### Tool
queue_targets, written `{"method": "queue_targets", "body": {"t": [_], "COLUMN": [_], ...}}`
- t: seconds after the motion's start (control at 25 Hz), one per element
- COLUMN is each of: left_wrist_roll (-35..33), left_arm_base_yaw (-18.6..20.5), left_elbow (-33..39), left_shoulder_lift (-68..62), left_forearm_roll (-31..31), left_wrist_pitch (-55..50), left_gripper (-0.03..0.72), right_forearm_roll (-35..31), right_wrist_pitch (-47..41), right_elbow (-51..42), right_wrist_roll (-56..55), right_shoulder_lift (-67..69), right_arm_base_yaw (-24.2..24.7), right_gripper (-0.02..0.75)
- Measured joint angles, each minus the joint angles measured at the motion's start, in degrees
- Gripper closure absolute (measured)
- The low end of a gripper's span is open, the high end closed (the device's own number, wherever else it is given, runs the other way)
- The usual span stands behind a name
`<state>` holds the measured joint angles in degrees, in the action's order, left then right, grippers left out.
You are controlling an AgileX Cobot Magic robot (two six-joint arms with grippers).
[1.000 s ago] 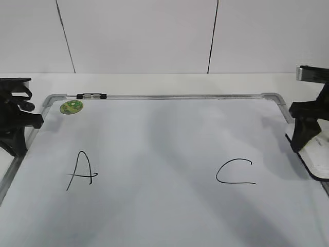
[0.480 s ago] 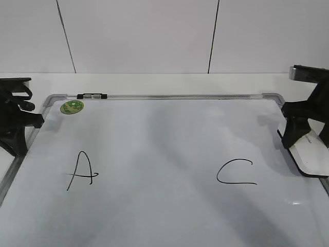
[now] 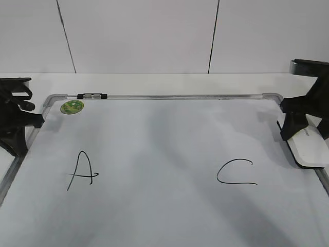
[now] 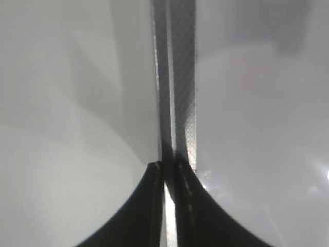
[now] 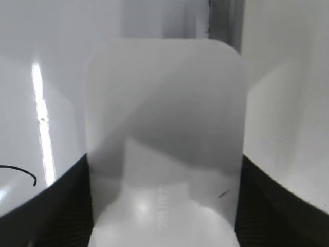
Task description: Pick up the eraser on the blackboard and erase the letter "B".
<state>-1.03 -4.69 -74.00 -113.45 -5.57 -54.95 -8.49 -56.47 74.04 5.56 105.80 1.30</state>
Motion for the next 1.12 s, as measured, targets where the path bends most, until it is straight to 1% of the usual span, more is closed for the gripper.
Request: {"method": "queue_targets", "body": {"t": [0.36,0.76,0.88,0.96,1.04,1.12], "left_wrist_roll": [0.0,0.0,0.0,0.0,0.0,0.0], "left_arm_base_yaw": [0.0,0.0,0.0,0.0,0.0,0.0], "left_elbow": [0.0,0.0,0.0,0.0,0.0,0.0], "left_shoulder_lift": [0.0,0.0,0.0,0.0,0.0,0.0], "left_forearm_roll": [-0.09,-0.09,-0.09,-0.09,-0.09,-0.09], "left_wrist_pitch": [0.0,0.0,0.0,0.0,0.0,0.0], "left_gripper": [0.668,0.668,0.668,0.668,0.668,0.668], "right_forearm_roll": [1.13,1.12,0.91,0.51,0.51,0.37], "right_wrist_pitch": [-0.42,-0.92,-2.19,-3.16,-4.67,-6.47], "right_elbow": [0.0,0.0,0.0,0.0,0.25,1.69], "right_wrist_roll": [0.03,0.12,0.12,0.12,0.12,0.12], "right_shoulder_lift": [3.25,3.35,3.35,3.49,3.49,3.49], "right_arm_base_yaw": [0.0,0.0,0.0,0.0,0.0,0.0], "right_gripper": [0.206,0.203,0.162,0.108,0.085,0.08]}}
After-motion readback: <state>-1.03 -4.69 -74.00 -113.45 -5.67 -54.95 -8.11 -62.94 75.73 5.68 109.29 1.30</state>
